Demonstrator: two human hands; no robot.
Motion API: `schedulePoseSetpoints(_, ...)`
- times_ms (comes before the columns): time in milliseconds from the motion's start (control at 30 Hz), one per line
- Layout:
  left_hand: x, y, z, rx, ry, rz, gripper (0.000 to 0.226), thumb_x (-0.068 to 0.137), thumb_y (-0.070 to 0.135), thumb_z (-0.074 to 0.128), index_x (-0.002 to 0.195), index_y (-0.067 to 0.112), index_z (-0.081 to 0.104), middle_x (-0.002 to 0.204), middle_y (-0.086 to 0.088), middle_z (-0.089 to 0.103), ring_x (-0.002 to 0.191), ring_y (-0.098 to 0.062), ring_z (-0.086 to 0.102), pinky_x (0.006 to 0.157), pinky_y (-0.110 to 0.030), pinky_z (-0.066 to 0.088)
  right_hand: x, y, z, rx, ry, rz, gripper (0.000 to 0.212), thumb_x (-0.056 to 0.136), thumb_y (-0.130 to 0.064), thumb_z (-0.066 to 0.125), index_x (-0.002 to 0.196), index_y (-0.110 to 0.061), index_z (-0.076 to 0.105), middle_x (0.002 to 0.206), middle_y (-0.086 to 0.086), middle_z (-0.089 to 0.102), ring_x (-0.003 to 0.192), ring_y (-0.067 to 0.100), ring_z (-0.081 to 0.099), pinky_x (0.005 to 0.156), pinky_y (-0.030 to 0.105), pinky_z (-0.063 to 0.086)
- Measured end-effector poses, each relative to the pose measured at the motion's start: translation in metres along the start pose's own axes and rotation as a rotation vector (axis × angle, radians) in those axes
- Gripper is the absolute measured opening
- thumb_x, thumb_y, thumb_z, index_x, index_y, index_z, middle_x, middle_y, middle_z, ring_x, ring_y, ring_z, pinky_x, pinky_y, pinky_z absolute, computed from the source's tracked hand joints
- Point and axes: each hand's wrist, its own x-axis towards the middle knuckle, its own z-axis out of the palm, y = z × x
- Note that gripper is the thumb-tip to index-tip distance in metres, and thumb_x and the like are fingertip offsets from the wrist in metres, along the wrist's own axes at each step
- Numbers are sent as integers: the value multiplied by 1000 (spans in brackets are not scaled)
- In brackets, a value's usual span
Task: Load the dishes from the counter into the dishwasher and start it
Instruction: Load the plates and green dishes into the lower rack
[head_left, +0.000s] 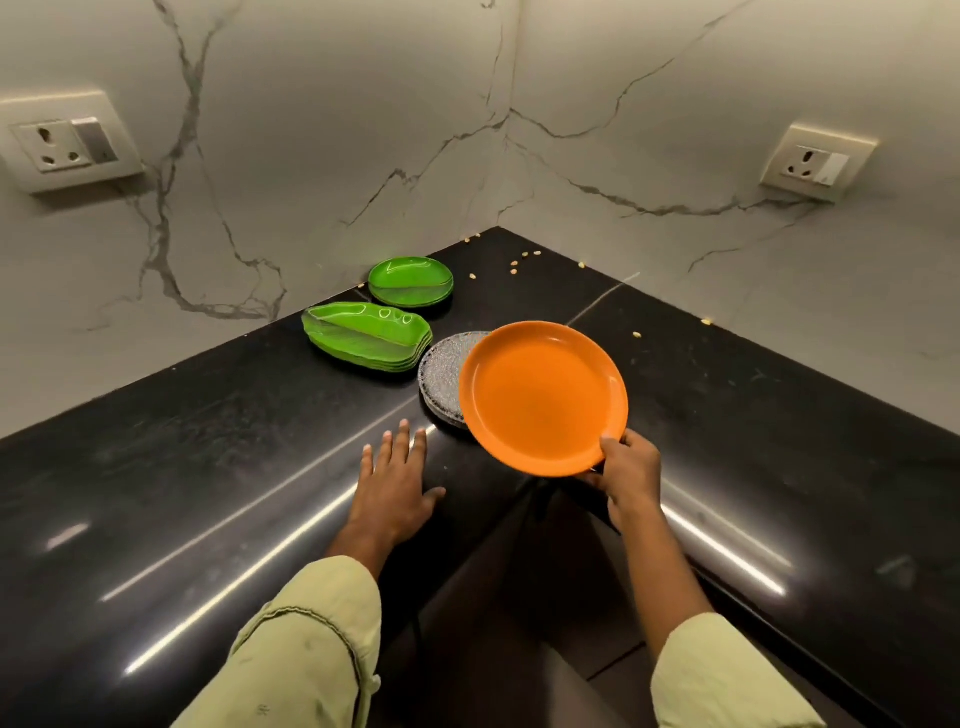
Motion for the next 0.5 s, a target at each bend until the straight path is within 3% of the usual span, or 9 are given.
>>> schedulePoseSetpoints(67,-23,8,-1,27,17,31,87,98,50,49,159,16,-4,166,-9,-10,153,-29,-7,123,-48,-1,-18,12,-16,1,-9,12,21,101,-11,47,87,-12,62,85,12,64,75,23,63,68,47,60)
schedulePoseSetpoints(200,-69,22,5,95,17,66,86,99,51,47,158,16,-4,165,-11,-11,153,-30,-7,121,-48,-1,-56,40,-49,33,-27,41,24,100,-9,47,83,-17,62,82,10,66,78,26,63,74,54,58)
schedulePoseSetpoints(267,-97,29,11,119,1,79,85,100,51,45,158,16,-6,165,-10,-12,152,-30,-8,121,-48,-3,-81,53,-67,38,-19,50,25,101,-9,46,83,-17,62,80,8,65,74,23,62,66,45,57)
schedulePoseSetpoints(367,-141,36,18,128,-26,102,82,101,49,42,158,17,-8,165,-9,-13,152,-28,-11,121,-47,-5,-115,69,-89,42,0,45,24,103,-10,46,84,-12,60,74,6,60,64,16,56,50,29,44)
schedulePoseSetpoints(500,-197,35,22,138,-53,108,81,101,50,41,158,18,-8,165,-8,-14,151,-27,-13,123,-48,-4,-161,91,-116,23,22,65,26,103,-12,46,81,-15,60,71,5,60,60,16,55,47,27,43)
